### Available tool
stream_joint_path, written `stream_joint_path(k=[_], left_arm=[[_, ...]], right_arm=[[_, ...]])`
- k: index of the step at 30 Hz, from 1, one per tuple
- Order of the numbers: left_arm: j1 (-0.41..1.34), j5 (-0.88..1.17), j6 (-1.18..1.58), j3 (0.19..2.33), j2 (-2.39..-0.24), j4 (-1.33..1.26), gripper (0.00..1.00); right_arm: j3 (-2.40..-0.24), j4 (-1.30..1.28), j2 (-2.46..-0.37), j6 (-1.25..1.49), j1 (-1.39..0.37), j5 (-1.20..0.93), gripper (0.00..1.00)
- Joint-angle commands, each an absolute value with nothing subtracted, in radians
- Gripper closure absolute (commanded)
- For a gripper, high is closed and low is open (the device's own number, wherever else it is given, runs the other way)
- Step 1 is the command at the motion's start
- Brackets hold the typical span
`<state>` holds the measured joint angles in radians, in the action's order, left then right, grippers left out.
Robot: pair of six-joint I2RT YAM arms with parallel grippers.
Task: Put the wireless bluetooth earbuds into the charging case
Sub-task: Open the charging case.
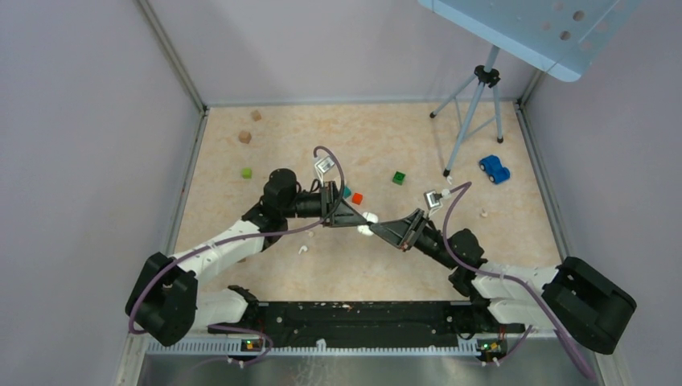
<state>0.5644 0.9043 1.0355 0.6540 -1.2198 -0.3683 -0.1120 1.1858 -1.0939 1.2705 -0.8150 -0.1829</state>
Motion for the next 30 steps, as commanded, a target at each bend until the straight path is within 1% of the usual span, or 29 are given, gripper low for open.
stream_joint_path(k=[1, 6, 10, 14, 21, 30], left_arm=[[0.56, 0.928, 1.11, 0.614, -1.189, -0.552, 1.0], [0.561, 0.946, 1.143, 0.61, -1.191, -0.589, 1.0], [0.561, 0.952, 1.149, 0.609, -1.175, -0.592, 0.94], [0.561, 0.959, 1.148, 0.609, -1.158, -0.592, 0.92], [0.561, 0.955, 1.146, 0.606, -1.141, -0.591, 1.0], [0.56, 0.947, 1.192, 0.578, -1.135, -0.667, 1.0]], right_arm=[[-0.098, 1.304, -1.12, 1.269, -0.799, -0.186, 1.0], [-0.099, 1.35, -1.146, 1.275, -0.798, -0.198, 1.0], [-0.097, 1.37, -1.155, 1.284, -0.798, -0.198, 1.0], [-0.105, 1.355, -1.154, 1.283, -0.799, -0.201, 1.0], [-0.11, 1.371, -1.181, 1.279, -0.799, -0.213, 1.0], [-0.104, 1.466, -1.251, 1.271, -0.799, -0.219, 1.0]])
